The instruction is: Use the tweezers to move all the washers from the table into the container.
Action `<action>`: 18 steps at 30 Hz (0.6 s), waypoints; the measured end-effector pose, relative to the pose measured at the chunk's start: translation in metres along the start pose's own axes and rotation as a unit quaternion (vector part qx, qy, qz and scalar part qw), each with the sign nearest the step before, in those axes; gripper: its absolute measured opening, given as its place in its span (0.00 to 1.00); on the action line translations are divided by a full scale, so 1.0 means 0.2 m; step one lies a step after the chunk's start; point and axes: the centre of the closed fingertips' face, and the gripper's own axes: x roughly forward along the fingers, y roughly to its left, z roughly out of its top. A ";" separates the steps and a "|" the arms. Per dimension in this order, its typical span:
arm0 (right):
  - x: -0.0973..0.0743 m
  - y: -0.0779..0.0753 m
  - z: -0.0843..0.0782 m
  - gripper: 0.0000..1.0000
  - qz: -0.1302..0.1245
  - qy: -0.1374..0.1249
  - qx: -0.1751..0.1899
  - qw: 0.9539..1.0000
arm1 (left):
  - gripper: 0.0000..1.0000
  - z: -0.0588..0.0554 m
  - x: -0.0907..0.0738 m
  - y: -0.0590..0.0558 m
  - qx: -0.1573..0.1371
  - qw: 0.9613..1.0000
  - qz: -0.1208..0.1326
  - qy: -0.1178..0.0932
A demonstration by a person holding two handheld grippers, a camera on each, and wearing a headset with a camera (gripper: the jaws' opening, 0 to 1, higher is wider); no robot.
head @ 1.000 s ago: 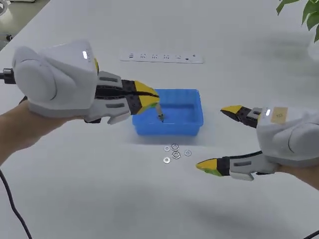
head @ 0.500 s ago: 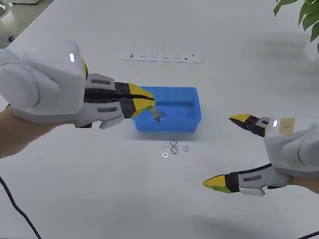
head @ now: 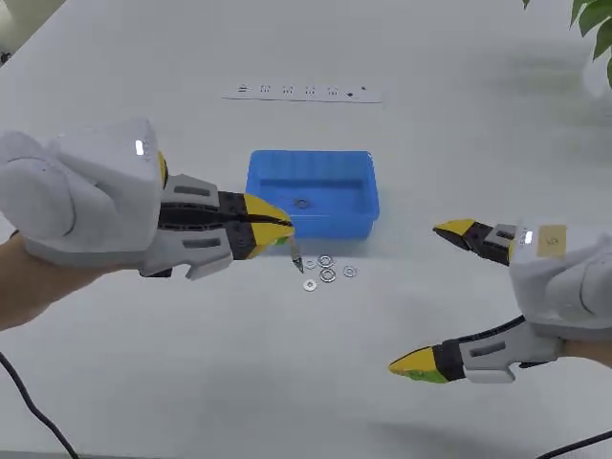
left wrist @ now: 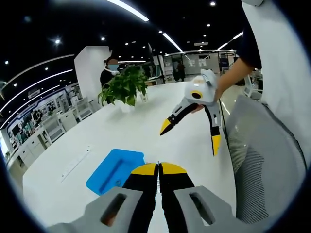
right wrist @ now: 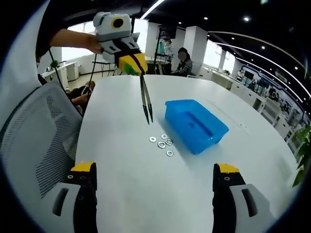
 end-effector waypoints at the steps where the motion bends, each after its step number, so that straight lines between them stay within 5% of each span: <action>1: 0.00 0.00 0.00 1.00 0.000 -0.002 0.004 1.000 | 0.04 -0.01 0.01 0.00 -0.003 1.000 -0.004 0.001; 18: 0.04 0.01 -0.08 1.00 0.014 0.013 0.027 0.999 | 0.04 -0.12 0.14 -0.01 -0.027 0.999 -0.039 0.024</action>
